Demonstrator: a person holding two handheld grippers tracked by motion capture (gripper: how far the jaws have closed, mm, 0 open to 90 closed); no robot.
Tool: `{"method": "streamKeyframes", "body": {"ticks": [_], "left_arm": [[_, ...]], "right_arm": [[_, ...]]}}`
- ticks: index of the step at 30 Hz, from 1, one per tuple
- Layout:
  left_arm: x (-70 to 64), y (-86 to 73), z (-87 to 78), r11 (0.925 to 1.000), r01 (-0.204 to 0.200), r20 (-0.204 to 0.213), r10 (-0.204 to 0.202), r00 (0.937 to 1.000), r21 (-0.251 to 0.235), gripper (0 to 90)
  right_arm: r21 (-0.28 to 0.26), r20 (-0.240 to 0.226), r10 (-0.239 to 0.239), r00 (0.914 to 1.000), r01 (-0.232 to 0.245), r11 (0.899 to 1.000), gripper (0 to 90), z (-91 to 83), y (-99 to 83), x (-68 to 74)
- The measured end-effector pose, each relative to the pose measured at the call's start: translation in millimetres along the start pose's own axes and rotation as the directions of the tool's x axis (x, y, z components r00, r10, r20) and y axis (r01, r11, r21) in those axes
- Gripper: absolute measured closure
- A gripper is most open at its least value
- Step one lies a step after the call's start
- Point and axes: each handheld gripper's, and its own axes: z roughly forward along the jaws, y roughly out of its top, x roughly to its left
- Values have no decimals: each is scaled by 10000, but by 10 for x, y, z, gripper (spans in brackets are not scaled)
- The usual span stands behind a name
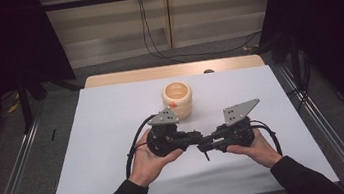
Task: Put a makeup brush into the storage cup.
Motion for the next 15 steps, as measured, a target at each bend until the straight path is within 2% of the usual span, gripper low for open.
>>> {"method": "streamKeyframes", "body": {"ticks": [4, 15], "left_arm": [[-1, -4, 6, 10000, 48, 39, -48, 10000, -15, 838], [8, -16, 11, 9998, 31, 80, -29, 10000, -182, 837]], "right_arm": [[-10, 48, -24, 10000, 24, 10000, 834, -3, -6, -9], [-20, 122, -17, 9999, 17, 10000, 841, -10, -6, -10]]}}
